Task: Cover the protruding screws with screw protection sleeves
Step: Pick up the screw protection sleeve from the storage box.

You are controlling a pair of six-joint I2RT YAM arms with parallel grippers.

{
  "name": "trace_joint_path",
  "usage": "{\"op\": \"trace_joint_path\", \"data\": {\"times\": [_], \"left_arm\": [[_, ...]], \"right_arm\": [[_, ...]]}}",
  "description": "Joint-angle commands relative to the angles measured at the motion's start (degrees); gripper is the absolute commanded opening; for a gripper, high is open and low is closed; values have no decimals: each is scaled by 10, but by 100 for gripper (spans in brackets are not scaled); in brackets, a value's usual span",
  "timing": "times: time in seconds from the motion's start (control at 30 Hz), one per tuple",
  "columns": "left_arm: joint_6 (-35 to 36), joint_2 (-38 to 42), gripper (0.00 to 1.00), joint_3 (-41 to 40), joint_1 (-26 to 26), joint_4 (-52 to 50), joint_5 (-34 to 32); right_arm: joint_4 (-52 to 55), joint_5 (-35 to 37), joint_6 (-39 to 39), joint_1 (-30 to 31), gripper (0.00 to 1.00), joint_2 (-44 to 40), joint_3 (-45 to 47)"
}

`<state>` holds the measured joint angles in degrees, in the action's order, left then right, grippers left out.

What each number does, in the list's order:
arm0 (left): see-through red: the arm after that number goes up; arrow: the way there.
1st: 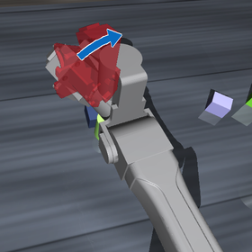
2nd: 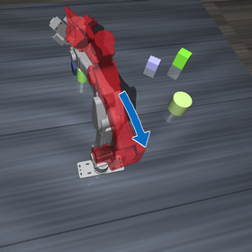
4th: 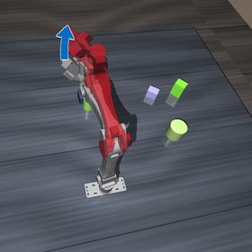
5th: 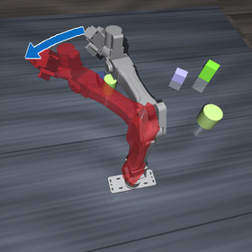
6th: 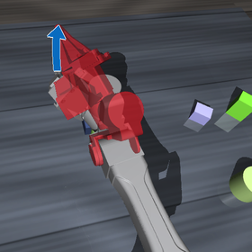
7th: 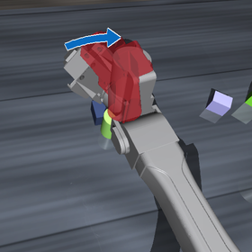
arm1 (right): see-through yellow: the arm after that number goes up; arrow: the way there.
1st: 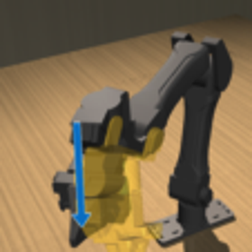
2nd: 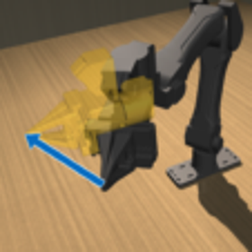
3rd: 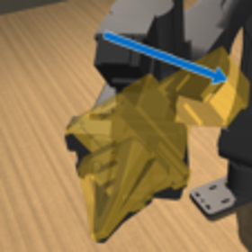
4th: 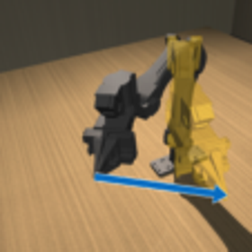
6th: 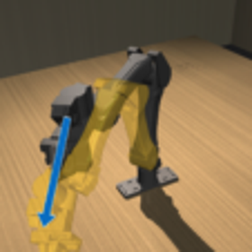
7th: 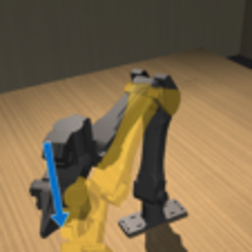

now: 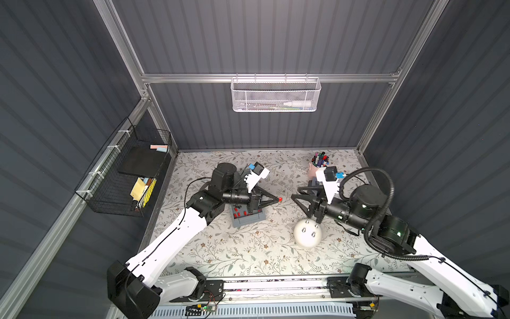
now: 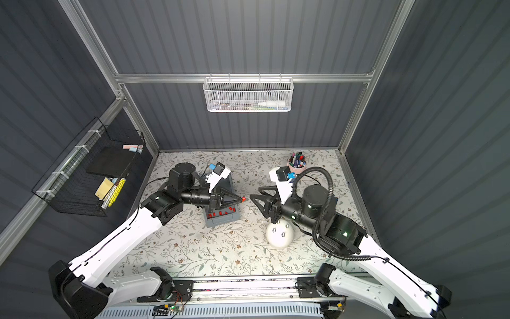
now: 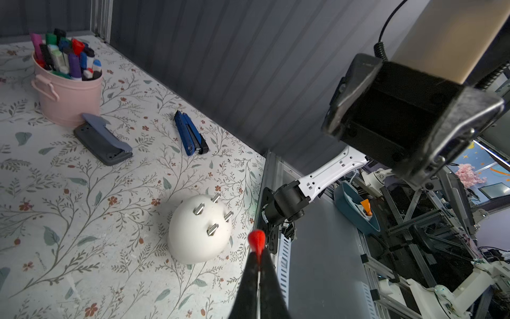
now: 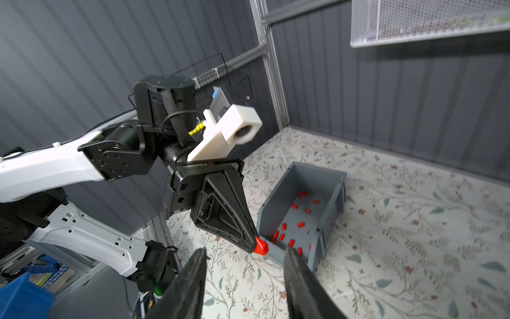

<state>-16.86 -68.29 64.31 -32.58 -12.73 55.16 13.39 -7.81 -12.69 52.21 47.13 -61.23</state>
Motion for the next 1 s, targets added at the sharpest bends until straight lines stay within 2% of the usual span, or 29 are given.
{"op": "trace_joint_path", "data": {"times": [0.0,0.2,0.3,0.53,0.7,0.97], "left_arm": [[-19,17,0,-2,-3,52,0],[-49,39,0,0,-3,108,16],[-62,50,0,3,-3,129,18],[-86,69,0,3,-3,151,19],[-101,81,0,-1,-3,163,22],[-119,95,0,-14,-3,184,41]], "right_arm": [[-68,-18,-3,-4,42,-11,8],[-96,-108,-35,-25,33,6,-3],[-115,-143,-54,-29,32,13,0],[-125,-184,-64,-30,32,32,-10],[-127,-186,-75,-30,36,45,-13],[-149,-199,-92,-30,32,52,-4]]}}
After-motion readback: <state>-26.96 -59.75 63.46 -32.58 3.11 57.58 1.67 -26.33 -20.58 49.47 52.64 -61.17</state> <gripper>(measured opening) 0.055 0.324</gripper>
